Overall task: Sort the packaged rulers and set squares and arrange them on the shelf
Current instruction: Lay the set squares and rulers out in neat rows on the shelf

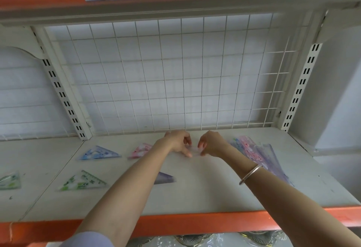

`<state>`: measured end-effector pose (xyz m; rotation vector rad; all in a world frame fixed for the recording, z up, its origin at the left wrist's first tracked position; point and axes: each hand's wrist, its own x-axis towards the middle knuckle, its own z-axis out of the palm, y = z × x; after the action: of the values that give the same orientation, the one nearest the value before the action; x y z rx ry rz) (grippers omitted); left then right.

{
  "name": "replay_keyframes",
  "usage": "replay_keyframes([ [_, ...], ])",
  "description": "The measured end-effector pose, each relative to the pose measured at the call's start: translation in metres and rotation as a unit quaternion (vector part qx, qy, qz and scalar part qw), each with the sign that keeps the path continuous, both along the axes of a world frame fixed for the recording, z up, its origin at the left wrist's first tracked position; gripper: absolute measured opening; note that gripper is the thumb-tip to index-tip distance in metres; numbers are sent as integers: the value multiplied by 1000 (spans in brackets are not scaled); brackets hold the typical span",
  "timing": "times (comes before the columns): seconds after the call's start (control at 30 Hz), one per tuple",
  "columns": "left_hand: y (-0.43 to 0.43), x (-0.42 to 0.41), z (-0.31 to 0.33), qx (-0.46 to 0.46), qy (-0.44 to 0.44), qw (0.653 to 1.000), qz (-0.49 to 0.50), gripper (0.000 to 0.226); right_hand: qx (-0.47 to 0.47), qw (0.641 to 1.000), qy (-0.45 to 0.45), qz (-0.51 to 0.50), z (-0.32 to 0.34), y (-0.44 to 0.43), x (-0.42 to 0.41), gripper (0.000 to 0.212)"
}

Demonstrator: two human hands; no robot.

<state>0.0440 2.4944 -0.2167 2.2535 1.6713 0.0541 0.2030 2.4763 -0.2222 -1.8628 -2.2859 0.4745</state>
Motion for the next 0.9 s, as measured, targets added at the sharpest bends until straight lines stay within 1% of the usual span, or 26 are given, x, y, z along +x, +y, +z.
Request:
replay_keyframes([
  [0.1,-4,-3,-5,34,-25,999,2,48,36,999,11,19,-7,-9,5,25],
  [0.23,-7,-5,-8,84,-16,996,-3,47,65,998,-8,23,-18,-14,6,25],
  [0.33,-8,-2,-9,98,-20,995,3,47,86,995,-34,34,-19,-16,8,28],
  [0.6,-7,2,-10,82,5,997,11,47,121,989,-84,23,-20,-22,7,32],
  [0.73,-7,1,-12,79,20,997,7,47,123,989,-82,23,-22,-24,6,32],
  [0.9,-7,1,-11,76,19,997,9,47,114,990,-86,20,-22,-24,5,32],
])
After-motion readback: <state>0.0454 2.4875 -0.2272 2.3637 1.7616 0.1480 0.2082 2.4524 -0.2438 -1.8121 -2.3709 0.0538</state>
